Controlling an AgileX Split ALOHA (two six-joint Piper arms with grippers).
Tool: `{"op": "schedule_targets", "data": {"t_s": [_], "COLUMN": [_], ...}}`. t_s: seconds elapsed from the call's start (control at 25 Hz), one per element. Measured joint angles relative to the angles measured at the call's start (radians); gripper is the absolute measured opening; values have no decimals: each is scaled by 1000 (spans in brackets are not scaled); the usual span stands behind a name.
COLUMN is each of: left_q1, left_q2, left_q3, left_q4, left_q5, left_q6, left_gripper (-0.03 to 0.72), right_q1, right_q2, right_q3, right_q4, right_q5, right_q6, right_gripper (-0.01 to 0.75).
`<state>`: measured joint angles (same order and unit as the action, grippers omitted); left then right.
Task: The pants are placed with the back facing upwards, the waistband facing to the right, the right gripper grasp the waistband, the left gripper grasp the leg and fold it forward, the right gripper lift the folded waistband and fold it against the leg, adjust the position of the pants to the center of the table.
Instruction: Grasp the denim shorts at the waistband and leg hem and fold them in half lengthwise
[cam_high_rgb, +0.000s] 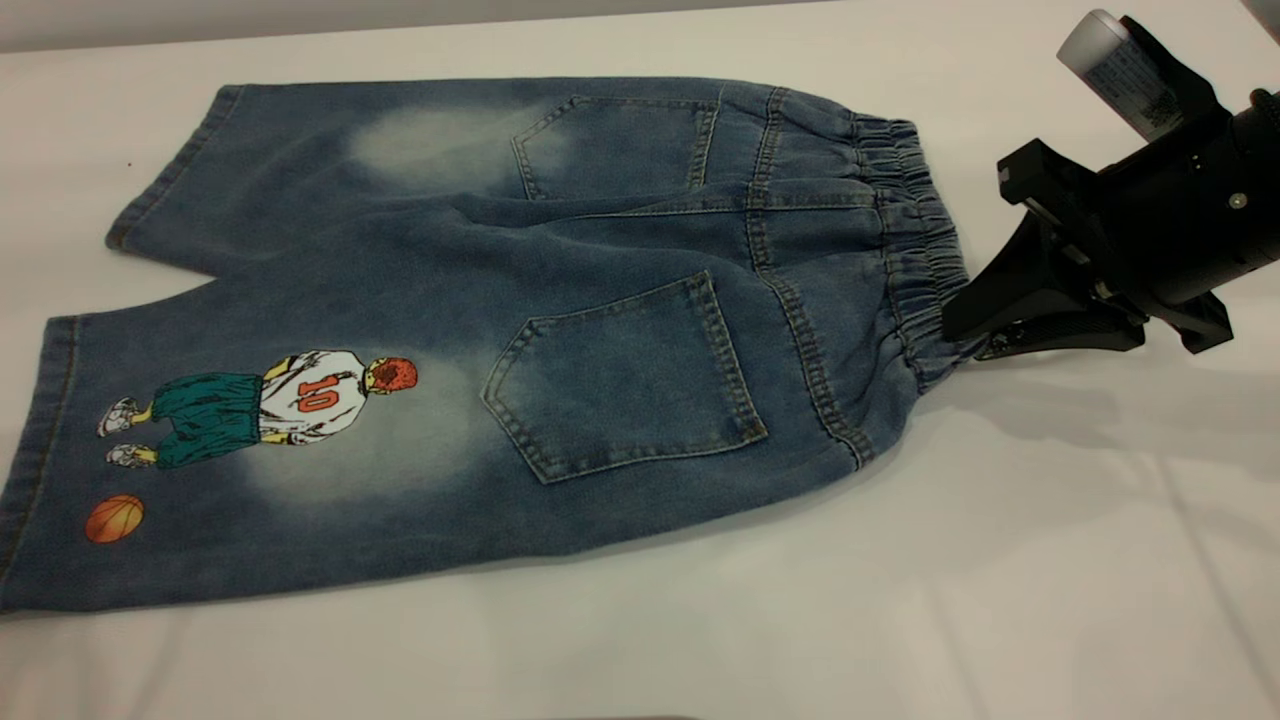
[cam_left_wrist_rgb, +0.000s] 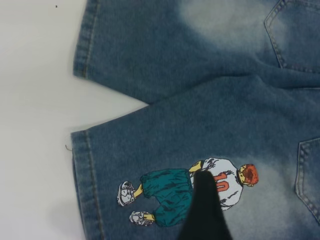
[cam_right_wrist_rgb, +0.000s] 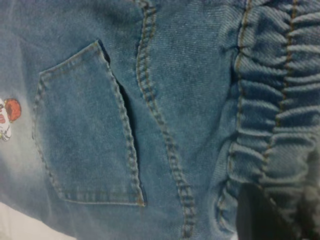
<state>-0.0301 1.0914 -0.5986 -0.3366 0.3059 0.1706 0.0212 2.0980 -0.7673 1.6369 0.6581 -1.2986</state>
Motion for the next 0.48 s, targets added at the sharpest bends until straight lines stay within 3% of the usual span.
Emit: {"op": "schedule_targets", "data": {"t_s": [0.32, 0.48], "left_q1": [0, 0], "left_q2": [0, 0], "left_q3": [0, 0], "left_q4": [0, 0], "left_q5": [1, 1], "left_q6": [0, 0], "left_gripper": [504, 504], "right_q1": [14, 29], "right_q2": [10, 54], "right_q3": [0, 0], "right_q4": [5, 32], "right_q5": [17, 21], "right_q6": [-2, -5], "right_gripper": [471, 487]}}
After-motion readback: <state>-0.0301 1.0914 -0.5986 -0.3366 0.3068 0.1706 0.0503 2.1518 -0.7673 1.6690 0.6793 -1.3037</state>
